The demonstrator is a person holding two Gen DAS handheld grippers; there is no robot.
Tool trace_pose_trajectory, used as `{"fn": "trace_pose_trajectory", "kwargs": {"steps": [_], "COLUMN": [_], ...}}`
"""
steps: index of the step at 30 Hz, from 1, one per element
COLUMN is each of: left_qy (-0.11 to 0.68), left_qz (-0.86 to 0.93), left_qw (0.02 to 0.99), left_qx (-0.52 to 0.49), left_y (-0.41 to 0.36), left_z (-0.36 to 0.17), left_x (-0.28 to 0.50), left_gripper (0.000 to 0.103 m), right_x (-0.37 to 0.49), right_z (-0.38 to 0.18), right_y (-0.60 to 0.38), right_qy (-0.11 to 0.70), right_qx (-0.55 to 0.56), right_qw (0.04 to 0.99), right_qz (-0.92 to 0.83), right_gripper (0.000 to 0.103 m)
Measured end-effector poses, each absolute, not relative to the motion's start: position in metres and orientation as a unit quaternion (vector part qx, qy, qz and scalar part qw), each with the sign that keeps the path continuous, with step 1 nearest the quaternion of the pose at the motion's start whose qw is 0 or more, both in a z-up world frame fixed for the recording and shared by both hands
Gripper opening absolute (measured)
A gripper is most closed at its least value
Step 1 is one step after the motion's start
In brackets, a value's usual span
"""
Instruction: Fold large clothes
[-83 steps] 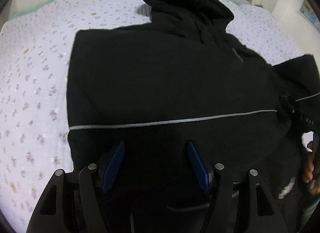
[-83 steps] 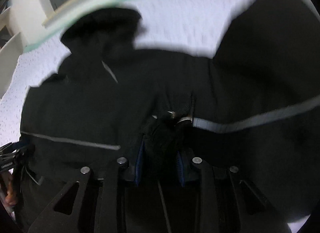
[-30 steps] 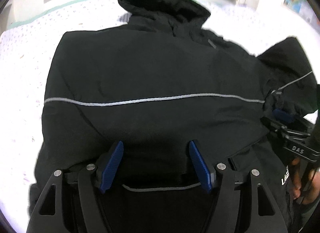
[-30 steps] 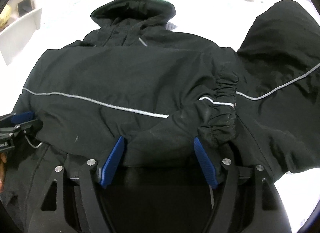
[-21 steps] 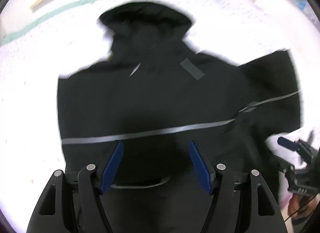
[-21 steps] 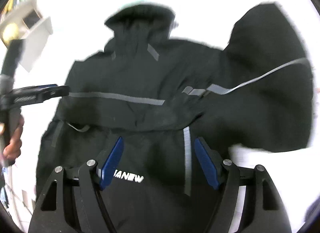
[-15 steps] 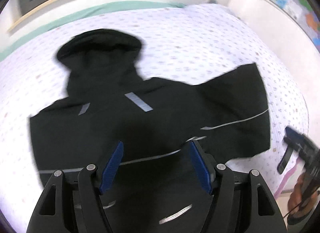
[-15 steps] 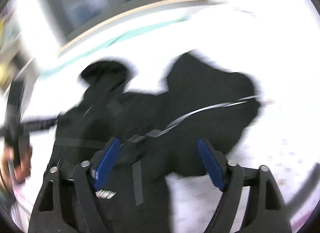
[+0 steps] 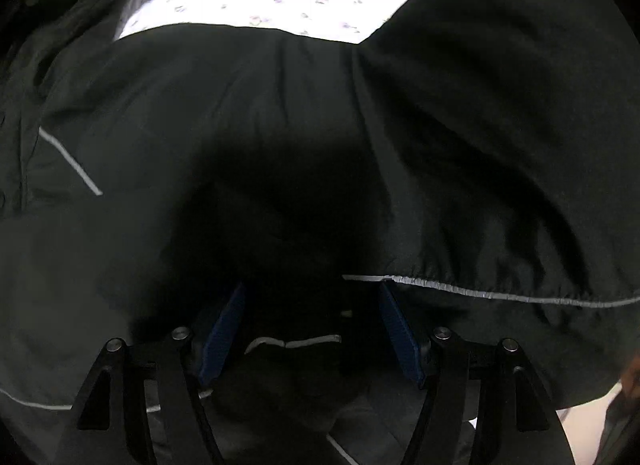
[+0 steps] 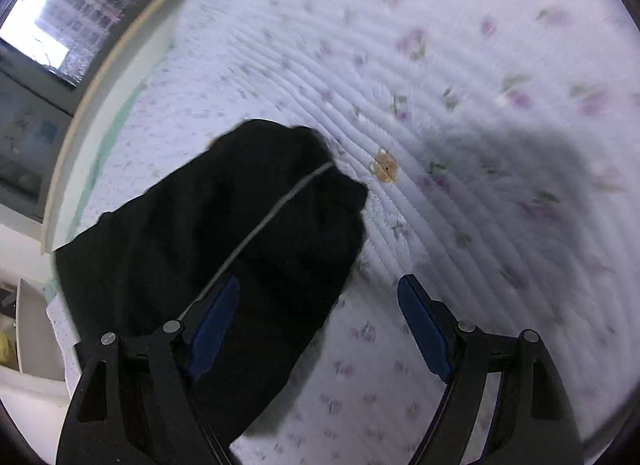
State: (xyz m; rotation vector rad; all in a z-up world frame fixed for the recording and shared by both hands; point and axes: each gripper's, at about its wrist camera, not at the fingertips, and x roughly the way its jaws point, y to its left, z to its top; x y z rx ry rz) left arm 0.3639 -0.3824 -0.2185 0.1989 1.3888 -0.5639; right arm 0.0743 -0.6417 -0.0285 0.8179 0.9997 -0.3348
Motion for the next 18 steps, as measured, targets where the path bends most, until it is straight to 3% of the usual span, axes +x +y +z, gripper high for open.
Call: {"fn": "trace_pose_trajectory", "kwargs": {"steps": [7,8,9,10,11,15,18], "left_qy": [0.625,0.622,0.619,0.616,0.614,0.605,0.580], "left_qz": [-0.280,-0.281,-0.281,-0.281,-0.281,-0.297,-0.324], "left_qw": [0.721,0.722,0.724,0.725,0.727,0.730,0.741], "left_qx": [0.106,0.112,0.116,0.121,0.125,0.114,0.095], "left_y": [-0.383,-0.385,-0.384,-0.386,-0.388,-0.393,-0.397], "left_z": [-0.219,-0.219,-0.219,-0.218,-0.217,-0.196,-0.163], "left_x": [0.365,0.364,0.363,0.361,0.357,0.345,0.338], "left_gripper": [0.071,0.071,0.071,0.071,0.071,0.069,0.069], "right_x": [0.119,0.127,0.136,0.143,0.151,0.145,0.105], "right_z": [-0.068,-0.069,-0.068,-0.069,-0.070,-0.035,0.024], "right_y": [-0.649,-0.644,-0.637,-0.632,-0.624,-0.605,-0.614], "right_qy": [0.449,0.451,0.457,0.460,0.476,0.470,0.419], "right_qx": [0.398,0.386,0.367,0.358,0.349,0.278,0.260], "right_qw": [0.778,0.783,0.791,0.796,0.795,0.825,0.852], "right_qz": [-0.185,-0.185,-0.177,-0.163,-0.139,-0.147,-0.177], "right_gripper": [0.090,0.086,0.049,0.023,0.016,0.013,0.013]}}
